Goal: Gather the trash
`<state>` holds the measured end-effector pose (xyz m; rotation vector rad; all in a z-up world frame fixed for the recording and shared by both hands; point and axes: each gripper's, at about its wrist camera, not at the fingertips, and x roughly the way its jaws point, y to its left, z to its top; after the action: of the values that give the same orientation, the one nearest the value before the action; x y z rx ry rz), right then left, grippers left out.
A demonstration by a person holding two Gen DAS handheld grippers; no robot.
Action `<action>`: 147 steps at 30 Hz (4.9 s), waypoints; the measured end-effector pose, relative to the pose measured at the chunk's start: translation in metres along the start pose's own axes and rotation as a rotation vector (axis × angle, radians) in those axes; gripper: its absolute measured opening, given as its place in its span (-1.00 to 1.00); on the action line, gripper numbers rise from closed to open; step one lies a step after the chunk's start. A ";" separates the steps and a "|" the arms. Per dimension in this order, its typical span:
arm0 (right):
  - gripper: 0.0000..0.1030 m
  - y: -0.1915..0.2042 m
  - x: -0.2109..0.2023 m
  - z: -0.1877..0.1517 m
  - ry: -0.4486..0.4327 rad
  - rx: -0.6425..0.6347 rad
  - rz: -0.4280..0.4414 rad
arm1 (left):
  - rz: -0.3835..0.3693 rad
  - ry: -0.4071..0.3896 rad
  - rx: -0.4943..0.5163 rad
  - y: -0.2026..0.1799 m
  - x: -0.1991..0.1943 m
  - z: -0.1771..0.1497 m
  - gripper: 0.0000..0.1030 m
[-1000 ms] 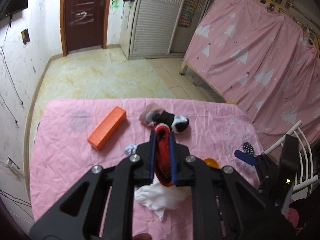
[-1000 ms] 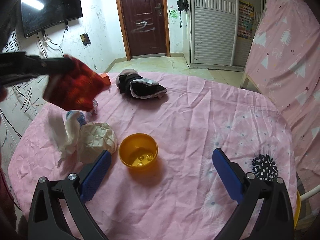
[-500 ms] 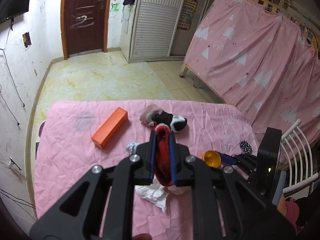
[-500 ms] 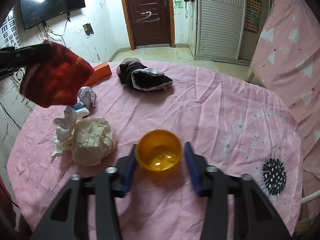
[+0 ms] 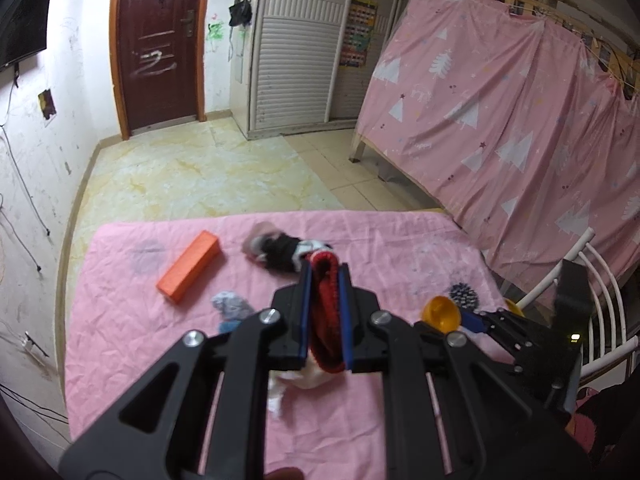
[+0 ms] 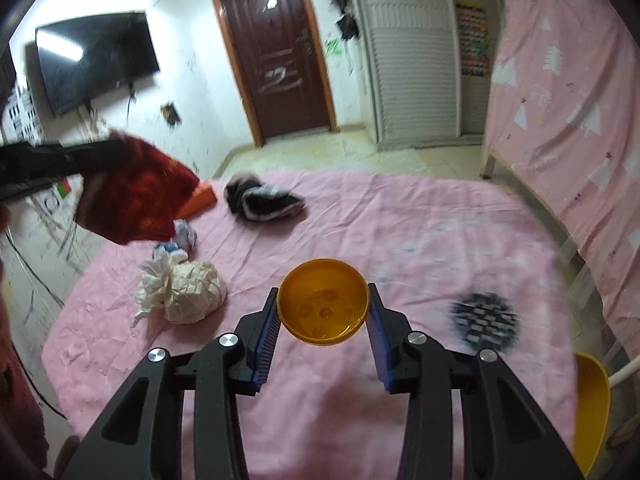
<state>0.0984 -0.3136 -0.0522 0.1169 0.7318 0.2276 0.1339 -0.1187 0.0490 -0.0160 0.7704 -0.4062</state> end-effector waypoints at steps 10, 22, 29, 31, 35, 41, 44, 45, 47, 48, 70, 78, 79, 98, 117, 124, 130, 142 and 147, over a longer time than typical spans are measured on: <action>-0.33 -0.078 -0.093 -0.034 -0.167 0.154 -0.078 | -0.053 -0.008 0.108 -0.087 -0.009 -0.003 -0.78; -0.32 -0.176 -0.129 -0.080 -0.202 0.286 -0.186 | -0.185 0.074 0.177 -0.205 0.031 -0.009 -0.78; -0.31 -0.206 -0.111 -0.095 -0.123 0.316 -0.186 | -0.233 0.135 0.192 -0.261 0.071 -0.022 -0.78; -0.29 -0.210 -0.111 -0.100 -0.113 0.332 -0.193 | -0.227 0.145 0.213 -0.277 0.083 -0.028 -0.78; -0.03 -0.221 -0.114 -0.105 -0.113 0.359 -0.199 | -0.209 0.175 0.245 -0.295 0.101 -0.038 -0.78; 0.11 -0.231 -0.119 -0.110 -0.128 0.391 -0.213 | -0.224 0.219 0.260 -0.307 0.113 -0.048 -0.35; 0.14 -0.234 -0.123 -0.113 -0.136 0.400 -0.219 | -0.233 0.215 0.253 -0.307 0.111 -0.049 0.04; 0.15 -0.234 -0.125 -0.114 -0.140 0.401 -0.220 | -0.234 0.213 0.251 -0.306 0.110 -0.048 0.05; 0.17 -0.233 -0.126 -0.113 -0.145 0.401 -0.219 | -0.234 0.211 0.246 -0.303 0.107 -0.047 0.05; 0.18 -0.233 -0.126 -0.113 -0.148 0.400 -0.217 | -0.235 0.209 0.242 -0.302 0.105 -0.046 0.05; 0.43 -0.152 -0.117 -0.078 -0.178 0.230 -0.142 | -0.074 0.062 0.173 -0.189 0.053 -0.019 0.05; 0.44 -0.098 -0.086 -0.059 -0.122 0.130 -0.093 | 0.058 0.026 0.109 -0.105 0.036 -0.008 0.05; 0.44 -0.093 -0.083 -0.057 -0.119 0.119 -0.088 | 0.067 0.024 0.101 -0.097 0.035 -0.007 0.05; 0.46 0.030 -0.010 -0.013 0.002 -0.095 0.038 | 0.158 0.092 0.015 0.065 0.041 0.007 0.07; 0.46 0.099 0.071 0.006 0.157 -0.207 0.096 | 0.190 0.212 -0.042 0.137 0.118 0.008 0.07; 0.46 0.111 0.082 0.009 0.181 -0.227 0.107 | 0.203 0.249 -0.028 0.140 0.134 0.002 -0.10; 0.46 0.112 0.091 0.011 0.202 -0.201 0.129 | 0.248 0.225 -0.008 0.141 0.130 -0.005 -0.34; -0.11 0.112 0.081 0.006 0.193 -0.219 0.120 | 0.213 0.190 -0.004 0.124 0.112 -0.014 -0.57; -0.10 0.102 0.053 0.000 0.138 -0.220 0.074 | 0.211 0.159 0.006 0.114 0.090 -0.013 -0.57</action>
<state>0.1198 -0.2020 -0.0683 -0.0822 0.8353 0.3877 0.2232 -0.0445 -0.0398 0.1038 0.9179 -0.2105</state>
